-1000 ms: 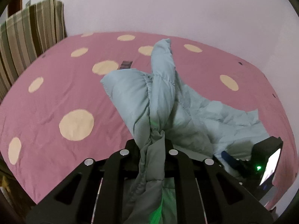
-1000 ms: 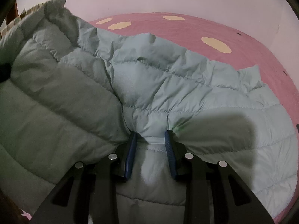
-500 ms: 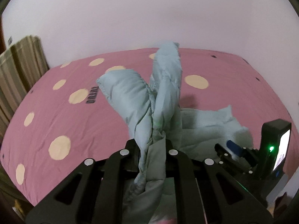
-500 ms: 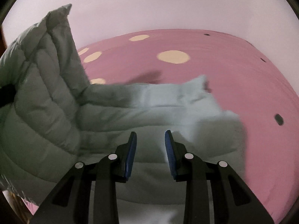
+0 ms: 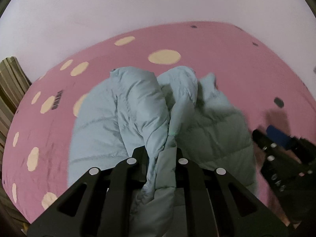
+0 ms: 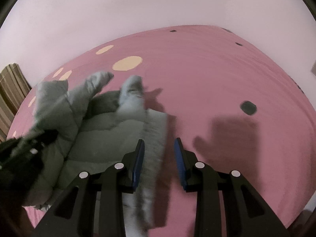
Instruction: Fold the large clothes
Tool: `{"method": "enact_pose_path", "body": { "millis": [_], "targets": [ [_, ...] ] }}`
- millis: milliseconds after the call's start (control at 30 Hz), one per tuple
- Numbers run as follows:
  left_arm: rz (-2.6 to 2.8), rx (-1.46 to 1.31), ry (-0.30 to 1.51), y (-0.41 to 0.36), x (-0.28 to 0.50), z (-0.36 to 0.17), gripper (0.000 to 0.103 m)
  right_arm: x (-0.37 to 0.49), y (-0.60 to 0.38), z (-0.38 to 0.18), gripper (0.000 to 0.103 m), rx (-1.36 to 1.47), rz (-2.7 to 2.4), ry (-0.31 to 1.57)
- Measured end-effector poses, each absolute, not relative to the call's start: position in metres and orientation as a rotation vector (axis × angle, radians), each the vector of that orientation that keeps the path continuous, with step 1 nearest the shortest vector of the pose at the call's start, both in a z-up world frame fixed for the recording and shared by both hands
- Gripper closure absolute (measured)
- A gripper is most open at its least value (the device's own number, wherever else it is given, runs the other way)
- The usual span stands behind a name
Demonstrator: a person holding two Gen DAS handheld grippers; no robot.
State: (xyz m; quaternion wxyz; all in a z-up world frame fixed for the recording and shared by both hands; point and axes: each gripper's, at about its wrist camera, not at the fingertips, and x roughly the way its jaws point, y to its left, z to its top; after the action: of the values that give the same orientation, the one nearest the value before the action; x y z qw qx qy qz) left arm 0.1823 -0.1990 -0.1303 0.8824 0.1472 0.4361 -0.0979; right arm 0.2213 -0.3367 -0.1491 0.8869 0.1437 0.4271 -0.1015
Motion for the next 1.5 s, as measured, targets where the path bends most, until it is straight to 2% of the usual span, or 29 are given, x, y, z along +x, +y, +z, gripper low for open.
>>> {"method": "enact_pose_path", "body": {
  "millis": [267,367,467,533,633,867,1167,1200,1233,1300,1500],
  "targets": [
    [-0.183,0.383,0.904,-0.237,0.172,-0.164,0.093,0.211,-0.362,-0.163,0.071,0.328,-0.243,0.908],
    [-0.174,0.416,0.880,-0.246,0.166,-0.165,0.089,0.210,-0.366,-0.168,0.071,0.339,-0.250,0.917],
    [-0.188,0.392,0.876,-0.248,0.158,-0.155,0.075,0.207,-0.366,-0.167,0.071,0.346,-0.261,0.913],
    [-0.217,0.364,0.852,-0.249,0.150,-0.142,0.054,0.204,-0.367,-0.164,0.071,0.346,-0.265,0.907],
    [-0.234,0.370,0.775,-0.248,0.135,-0.116,0.042,0.200,-0.367,-0.161,0.071,0.347,-0.269,0.901],
    [-0.213,0.295,0.702,-0.200,0.129,-0.069,0.035,0.199,-0.357,-0.146,0.071,0.338,-0.250,0.884],
    [-0.014,0.208,0.752,-0.094,0.174,-0.071,0.030,0.221,-0.313,-0.120,0.069,0.299,-0.178,0.869],
    [0.012,0.191,0.765,-0.080,0.181,-0.075,0.027,0.225,-0.308,-0.118,0.066,0.294,-0.170,0.868],
    [0.031,0.177,0.772,-0.070,0.185,-0.079,0.026,0.230,-0.301,-0.117,0.052,0.289,-0.160,0.869],
    [0.058,0.142,0.801,-0.051,0.196,-0.088,0.026,0.240,-0.289,-0.116,0.040,0.297,-0.132,0.863],
    [0.035,0.036,0.890,-0.024,0.212,-0.120,0.026,0.266,-0.262,-0.127,0.039,0.256,-0.108,0.914]
  ]
}}
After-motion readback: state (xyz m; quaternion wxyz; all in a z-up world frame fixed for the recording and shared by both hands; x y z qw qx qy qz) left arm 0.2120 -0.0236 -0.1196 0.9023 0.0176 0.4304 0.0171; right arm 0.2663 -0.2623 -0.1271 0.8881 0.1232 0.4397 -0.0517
